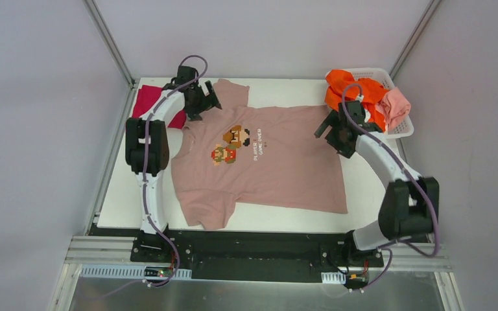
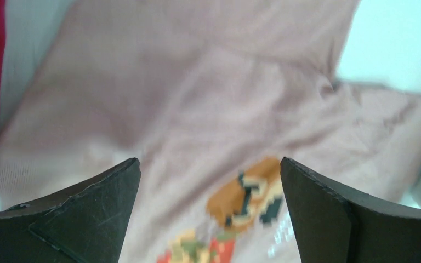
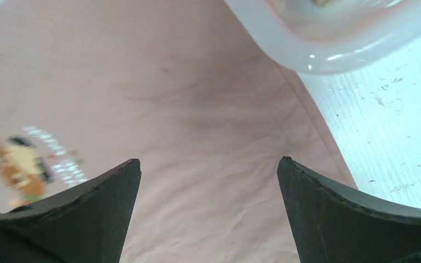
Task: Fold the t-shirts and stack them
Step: Flatten out the tshirt, then grab the side of the flattened tshirt closest away from the robot with both arms
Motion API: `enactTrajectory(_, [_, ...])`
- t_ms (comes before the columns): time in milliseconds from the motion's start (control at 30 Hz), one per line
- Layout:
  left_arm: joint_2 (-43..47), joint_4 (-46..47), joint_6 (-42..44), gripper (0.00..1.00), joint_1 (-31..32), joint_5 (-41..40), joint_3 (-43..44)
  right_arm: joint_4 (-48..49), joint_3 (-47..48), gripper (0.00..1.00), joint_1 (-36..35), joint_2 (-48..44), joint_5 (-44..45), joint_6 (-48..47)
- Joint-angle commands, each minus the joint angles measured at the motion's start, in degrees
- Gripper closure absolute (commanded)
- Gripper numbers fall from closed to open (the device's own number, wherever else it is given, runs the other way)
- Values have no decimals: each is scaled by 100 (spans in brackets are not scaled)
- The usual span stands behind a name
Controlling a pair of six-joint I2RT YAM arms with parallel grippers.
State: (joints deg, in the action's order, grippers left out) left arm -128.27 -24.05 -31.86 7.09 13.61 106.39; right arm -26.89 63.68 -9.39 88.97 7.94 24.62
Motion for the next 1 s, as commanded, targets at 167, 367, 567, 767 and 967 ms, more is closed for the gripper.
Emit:
enactTrajectory(167, [4747, -863, -581, 1, 1096, -1495, -3785, -227, -1678, 1, -19, -3157, 203, 1038])
enactTrajectory(367, [7526, -2137, -2485, 1, 3254, -2767, -6113, -635, -2223, 0, -21, -4101, -213, 1069])
enactTrajectory(567, [8417, -2949, -3824, 10, 4317, -2236, -6981, -962, -2386, 0, -13, -4000, -441, 1021])
enactTrajectory(767, [7227, -2939, -4102, 28, 4810, -2521, -6841, -925, -2616, 1, -14, -3939, -162, 1199])
enactTrajectory(967, [6896, -2917, -4850, 49, 4813, -3071, -7040, -977, -2797, 1, -10, -4108, 189, 1553])
